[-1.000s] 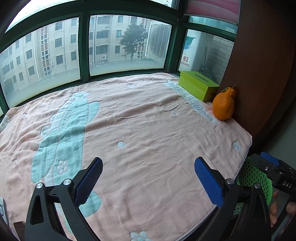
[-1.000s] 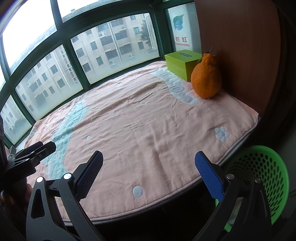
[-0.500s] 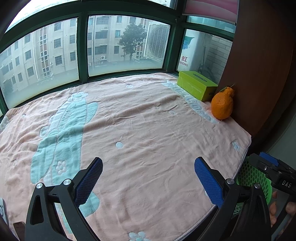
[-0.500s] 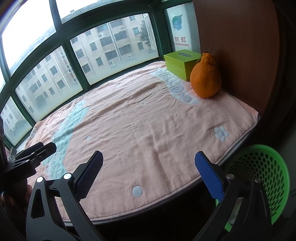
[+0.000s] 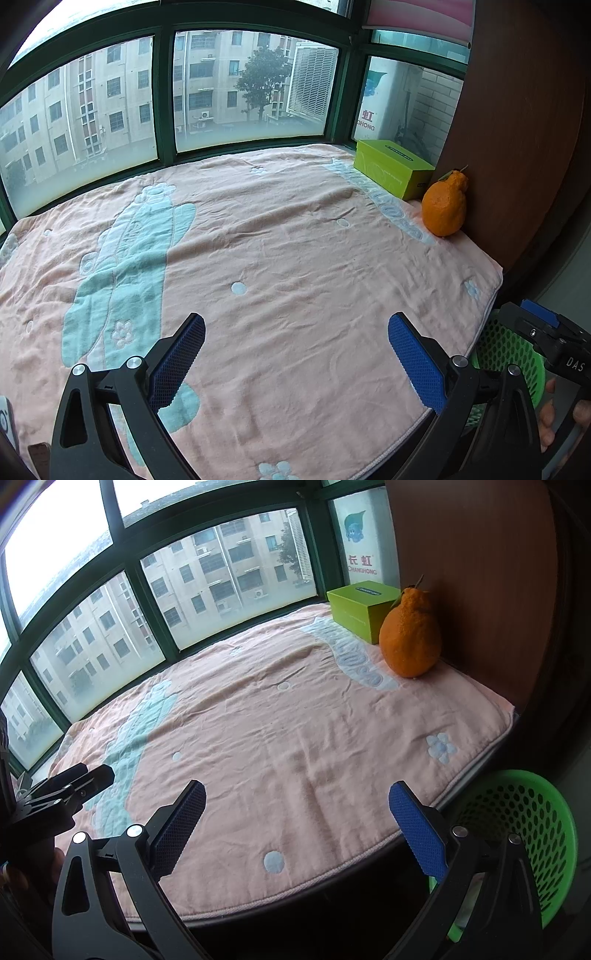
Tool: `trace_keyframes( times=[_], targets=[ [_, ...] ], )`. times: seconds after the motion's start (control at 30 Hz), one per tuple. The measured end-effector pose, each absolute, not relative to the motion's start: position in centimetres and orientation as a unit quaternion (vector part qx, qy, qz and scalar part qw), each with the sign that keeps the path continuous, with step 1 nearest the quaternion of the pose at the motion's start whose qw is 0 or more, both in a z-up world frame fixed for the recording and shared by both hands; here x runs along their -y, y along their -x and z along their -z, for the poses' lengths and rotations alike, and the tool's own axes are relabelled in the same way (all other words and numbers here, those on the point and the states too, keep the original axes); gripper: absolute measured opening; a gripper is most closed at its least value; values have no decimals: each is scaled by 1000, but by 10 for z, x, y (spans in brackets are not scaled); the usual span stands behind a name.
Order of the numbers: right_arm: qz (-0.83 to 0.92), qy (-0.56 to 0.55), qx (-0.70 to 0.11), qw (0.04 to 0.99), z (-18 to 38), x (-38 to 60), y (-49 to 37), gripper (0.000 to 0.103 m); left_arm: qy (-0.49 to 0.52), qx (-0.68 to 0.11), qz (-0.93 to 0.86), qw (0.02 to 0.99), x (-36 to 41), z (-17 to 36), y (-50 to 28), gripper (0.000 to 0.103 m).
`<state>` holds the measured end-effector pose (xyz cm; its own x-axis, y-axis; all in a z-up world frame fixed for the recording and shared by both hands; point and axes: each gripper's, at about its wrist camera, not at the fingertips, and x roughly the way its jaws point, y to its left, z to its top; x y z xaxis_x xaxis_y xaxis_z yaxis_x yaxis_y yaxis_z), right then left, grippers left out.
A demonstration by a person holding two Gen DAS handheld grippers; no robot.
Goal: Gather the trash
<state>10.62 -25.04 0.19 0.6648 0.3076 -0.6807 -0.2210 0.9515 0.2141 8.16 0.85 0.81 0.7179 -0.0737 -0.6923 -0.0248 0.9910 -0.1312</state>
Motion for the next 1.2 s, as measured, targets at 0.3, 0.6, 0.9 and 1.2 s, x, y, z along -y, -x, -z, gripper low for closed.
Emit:
trace_keyframes(
  times=[0.3, 0.6, 0.9, 1.2],
  targets=[
    [-144, -45, -380, 913, -2, 248, -106, 98, 58, -374, 15, 925, -7, -7, -81, 96],
    [-144, -44, -381, 912, -1, 248, -106, 98, 52, -374, 16, 926, -7, -7, -81, 96],
    [-144, -45, -381, 912, -1, 249, -106, 98, 42, -370, 18, 928, -5, -6, -83, 96],
    [-144, -45, -383, 911, 2, 249, -106, 98, 46, -373, 26, 926, -6, -6, -85, 96]
  ],
)
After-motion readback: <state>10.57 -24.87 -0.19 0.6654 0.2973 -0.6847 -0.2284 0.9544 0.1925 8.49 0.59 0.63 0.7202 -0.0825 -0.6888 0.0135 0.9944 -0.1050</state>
